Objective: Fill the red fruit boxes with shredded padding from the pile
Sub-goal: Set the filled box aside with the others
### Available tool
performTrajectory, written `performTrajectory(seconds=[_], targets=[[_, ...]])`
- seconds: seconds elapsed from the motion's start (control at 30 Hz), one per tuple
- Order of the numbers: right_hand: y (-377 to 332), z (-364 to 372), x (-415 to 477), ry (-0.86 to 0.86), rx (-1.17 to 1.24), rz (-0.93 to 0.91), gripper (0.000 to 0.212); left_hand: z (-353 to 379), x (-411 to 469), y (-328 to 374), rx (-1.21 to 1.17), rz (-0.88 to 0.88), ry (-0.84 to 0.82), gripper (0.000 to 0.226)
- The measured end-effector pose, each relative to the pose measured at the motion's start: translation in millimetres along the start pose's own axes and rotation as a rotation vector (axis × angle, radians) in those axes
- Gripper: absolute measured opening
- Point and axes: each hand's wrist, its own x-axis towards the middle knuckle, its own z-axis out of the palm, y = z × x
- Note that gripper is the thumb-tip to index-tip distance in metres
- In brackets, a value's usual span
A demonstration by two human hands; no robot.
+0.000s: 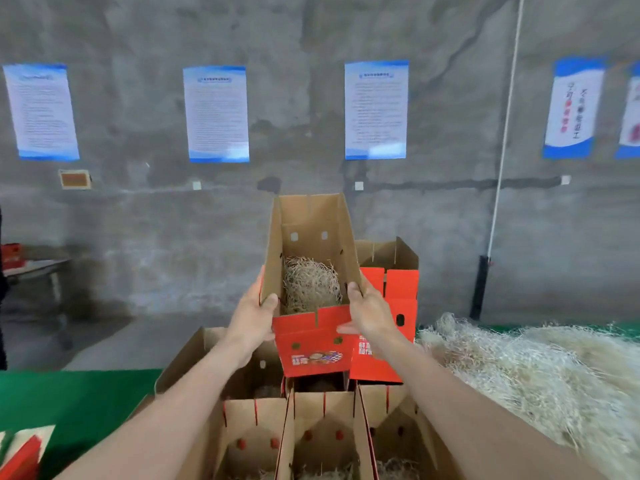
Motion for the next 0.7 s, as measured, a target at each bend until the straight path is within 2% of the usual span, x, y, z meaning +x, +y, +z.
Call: performTrajectory(seconds=[0.13,0.17,0.23,0.27,0.33,0.4,0.57,0.7], targets=[[25,4,37,0.133,-0.599,-0.359,0.070,20,63,-31,0.006,-0.151,-0.041,0.039],[33,6,43,0.079,-0.739,-0.412,0.073,25,72,-42,-0.008,-0.191,-0.030,0.035],[46,12,53,-0.084,-0.944,-0.398,0.077,32,84,-62,-0.065,-0.270,0.003,0.034],[50,16,58,-0.107,-0.986,-0.378,0.073,33,87,-69,-0.098,-0.315,0.012,0.036],[49,24,64,0.002,-0.982,-0.397,0.052,31,91,-77,-0.190,-0.371,0.020,0.049],[46,30,67,0.072,-0.953,-0.408,0.041,29,93,-84,-0.256,-0.363,0.013,0.054],[48,36,61,0.027,-0.862,-0.372,0.056,33,83,-90,-0.233,-0.386,0.043,0.052],[39,36,53,-0.096,-0.916,-0.316,0.074,30,65,-77,-0.180,-0.345,0.045,0.039]])
